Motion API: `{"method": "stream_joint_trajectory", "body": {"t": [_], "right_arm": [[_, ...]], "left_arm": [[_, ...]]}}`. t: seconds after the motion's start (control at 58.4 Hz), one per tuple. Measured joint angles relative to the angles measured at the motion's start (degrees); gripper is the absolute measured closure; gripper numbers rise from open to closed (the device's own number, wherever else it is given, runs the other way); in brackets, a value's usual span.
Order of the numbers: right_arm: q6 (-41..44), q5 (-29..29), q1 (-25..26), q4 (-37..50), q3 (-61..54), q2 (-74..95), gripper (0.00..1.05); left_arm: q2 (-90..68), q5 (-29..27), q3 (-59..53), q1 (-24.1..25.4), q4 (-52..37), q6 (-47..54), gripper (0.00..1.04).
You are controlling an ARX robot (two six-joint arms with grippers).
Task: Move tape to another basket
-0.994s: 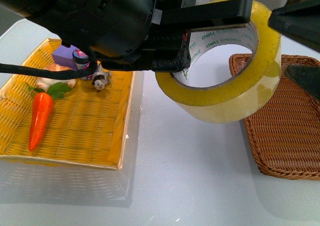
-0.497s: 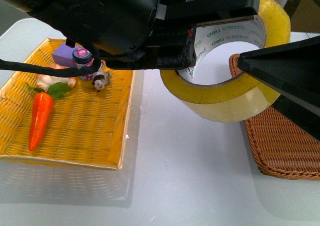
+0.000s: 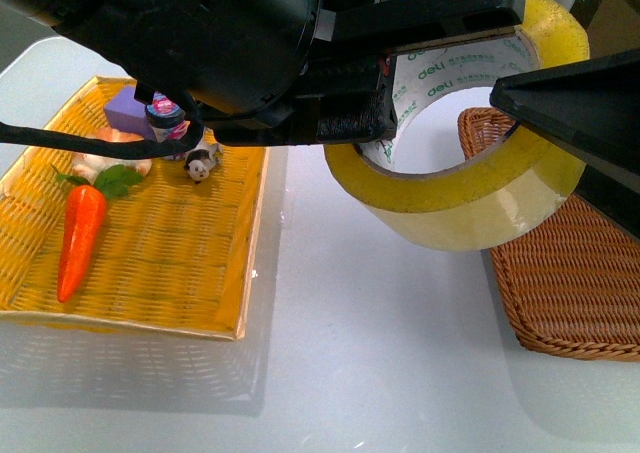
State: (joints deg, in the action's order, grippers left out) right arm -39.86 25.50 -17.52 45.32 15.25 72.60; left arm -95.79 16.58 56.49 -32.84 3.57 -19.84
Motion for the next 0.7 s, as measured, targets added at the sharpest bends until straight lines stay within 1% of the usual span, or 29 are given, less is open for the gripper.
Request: {"method": "stream_joint_trajectory", "body": {"t": [0.069, 0.12, 0.377, 0.411, 0.463, 0.497, 0.548, 0.583, 0.634, 0.702], "right_arm": [[-0.2, -0.1, 0.0, 0.0, 0.0, 0.1, 0.53], [-0.4, -0.1, 0.0, 0.0, 0.0, 0.1, 0.55], [-1.0, -0.2, 0.0, 0.0, 0.0, 0.1, 0.56], [-1.0, -0.1, 0.0, 0.0, 0.0, 0.1, 0.56], [-0.8, -0.3, 0.0, -0.1, 0.0, 0.1, 0.56], [-0.6, -0.3, 0.0, -0.2, 0.0, 0.1, 0.57], [-0.6, -0.4, 0.0, -0.5, 0.0, 0.2, 0.57], [-0.5, -0.5, 0.0, -0.5, 0.0, 0.3, 0.57], [-0.4, -0.8, 0.0, -0.7, 0.0, 0.3, 0.57], [-0.3, -1.1, 0.2, -1.0, 0.0, 0.4, 0.57]], "left_arm": [[0.0, 0.0, 0.0, 0.0, 0.0, 0.0, 0.9], [0.0, 0.2, 0.0, 0.0, 0.1, 0.1, 0.9], [0.0, 0.4, 0.0, 0.0, 0.1, 0.1, 0.9], [0.0, 0.4, 0.0, 0.0, 0.1, 0.0, 0.87], [0.0, 0.6, 0.0, 0.0, 0.1, -0.2, 0.78], [0.0, 0.7, 0.1, 0.0, 0.1, -0.3, 0.74], [0.1, 1.1, 0.1, 0.0, 0.1, -0.4, 0.65], [0.1, 1.1, 0.2, 0.0, 0.1, -0.5, 0.62], [0.1, 1.2, 0.2, 0.0, 0.1, -0.5, 0.53], [0.1, 1.3, 0.2, 0.1, 0.1, -0.6, 0.44]]}}
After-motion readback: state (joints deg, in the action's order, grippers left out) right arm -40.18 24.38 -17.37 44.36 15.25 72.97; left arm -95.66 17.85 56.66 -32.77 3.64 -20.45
